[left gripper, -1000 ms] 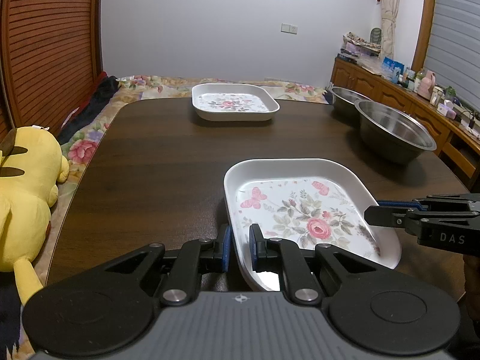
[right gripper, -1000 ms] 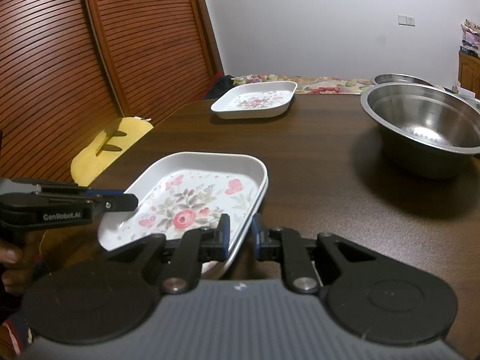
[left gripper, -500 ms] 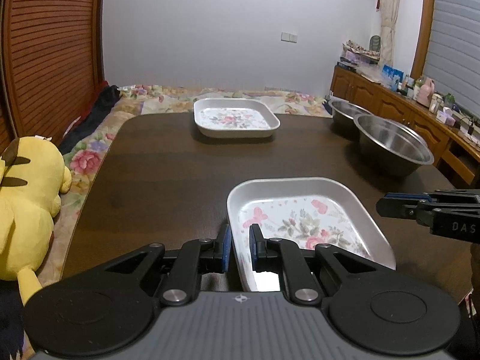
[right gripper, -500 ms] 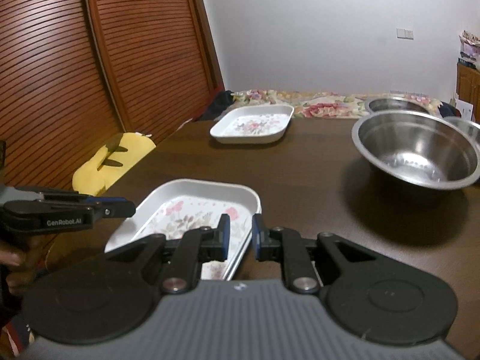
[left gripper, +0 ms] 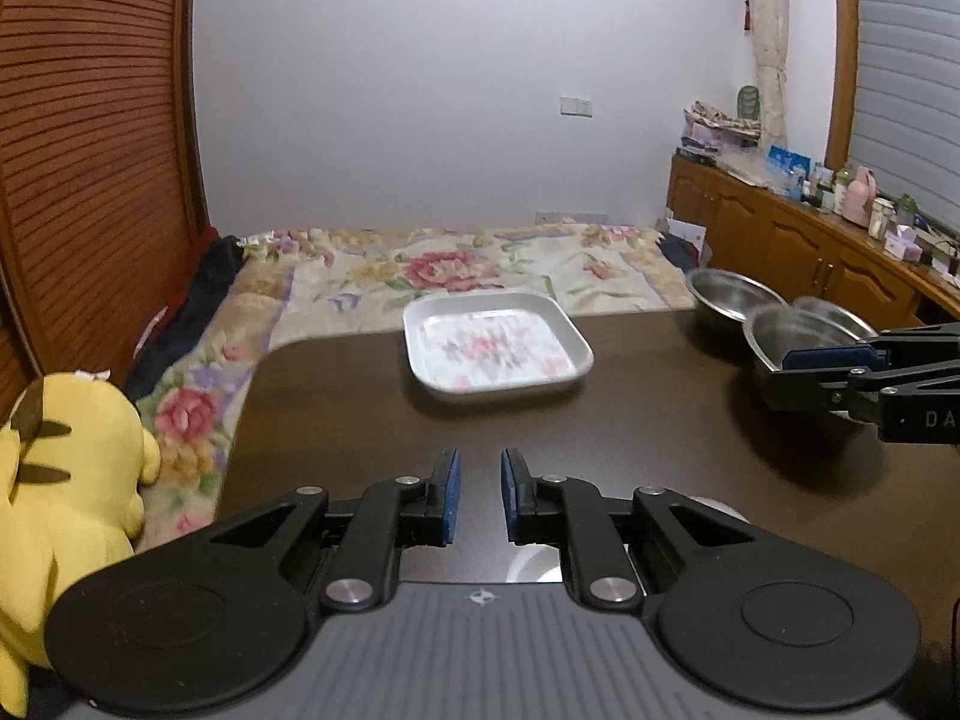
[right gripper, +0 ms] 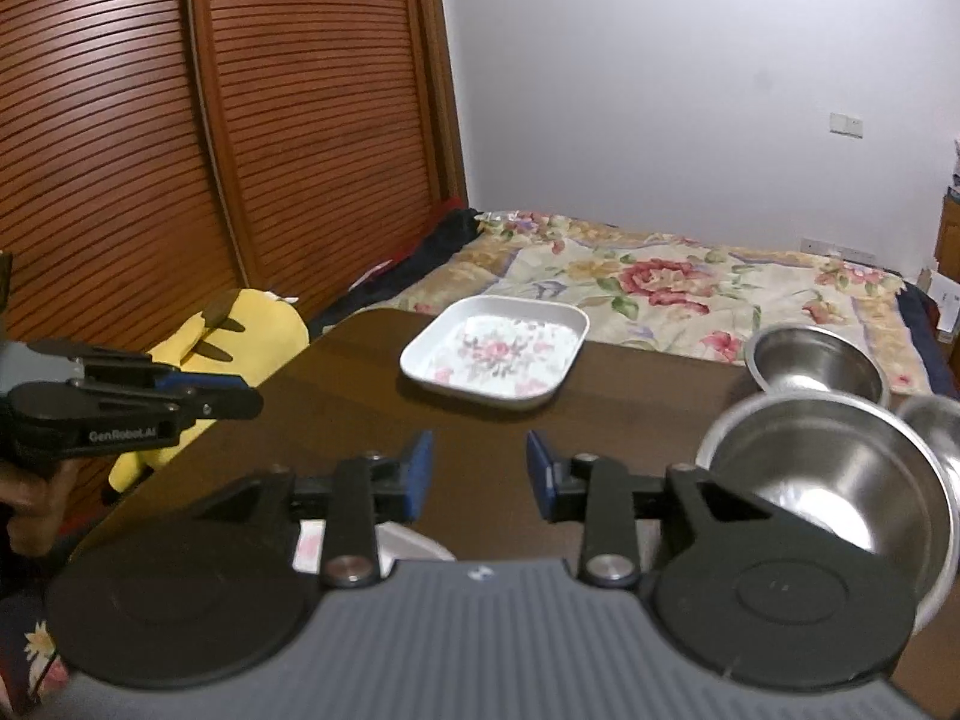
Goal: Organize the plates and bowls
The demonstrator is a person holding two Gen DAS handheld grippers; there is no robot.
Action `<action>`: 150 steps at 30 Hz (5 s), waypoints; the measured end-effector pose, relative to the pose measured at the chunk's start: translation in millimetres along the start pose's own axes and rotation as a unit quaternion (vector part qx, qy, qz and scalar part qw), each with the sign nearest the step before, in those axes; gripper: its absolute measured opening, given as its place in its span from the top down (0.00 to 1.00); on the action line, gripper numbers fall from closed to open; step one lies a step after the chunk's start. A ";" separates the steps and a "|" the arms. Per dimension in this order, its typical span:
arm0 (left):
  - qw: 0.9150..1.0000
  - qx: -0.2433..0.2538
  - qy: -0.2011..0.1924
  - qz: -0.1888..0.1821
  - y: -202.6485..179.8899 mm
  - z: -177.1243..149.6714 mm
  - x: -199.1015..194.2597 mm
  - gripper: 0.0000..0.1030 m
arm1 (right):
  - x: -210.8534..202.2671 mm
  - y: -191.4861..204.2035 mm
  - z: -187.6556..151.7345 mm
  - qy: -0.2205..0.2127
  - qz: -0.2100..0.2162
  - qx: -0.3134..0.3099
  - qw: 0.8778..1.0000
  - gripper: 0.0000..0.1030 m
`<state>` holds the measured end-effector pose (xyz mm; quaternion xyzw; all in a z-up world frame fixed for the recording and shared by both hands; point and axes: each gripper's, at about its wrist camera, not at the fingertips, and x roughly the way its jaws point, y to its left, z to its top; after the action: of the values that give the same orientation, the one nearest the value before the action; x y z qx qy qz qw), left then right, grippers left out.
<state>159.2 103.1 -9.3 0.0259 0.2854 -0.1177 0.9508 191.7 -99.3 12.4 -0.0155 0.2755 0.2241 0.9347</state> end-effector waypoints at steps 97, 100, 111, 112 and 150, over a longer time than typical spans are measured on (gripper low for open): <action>0.996 -0.070 0.033 -0.044 43.6 74.5 70.6 0.89 | 85.0 -40.7 77.2 0.129 0.043 0.031 0.990 0.85; 0.996 -0.069 0.022 -0.044 39.5 75.2 55.7 0.89 | 72.1 -35.3 76.4 0.119 0.040 0.027 0.992 0.85; 0.997 -0.064 0.003 -0.050 26.5 64.7 13.2 0.89 | 29.3 -19.2 66.3 0.096 0.034 0.011 0.995 0.85; 0.997 -0.066 0.002 -0.050 26.3 63.0 10.4 0.89 | 26.6 -17.8 65.0 0.094 0.034 0.007 0.995 0.85; 0.995 -0.065 0.031 -0.062 -4.3 -12.6 -35.2 0.89 | -18.7 -4.0 -22.9 0.109 0.047 0.043 0.992 0.85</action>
<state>122.9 107.7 -0.4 -0.0500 0.3224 -0.1570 0.9322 167.8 -114.0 2.4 0.0131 0.3851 0.2525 0.8876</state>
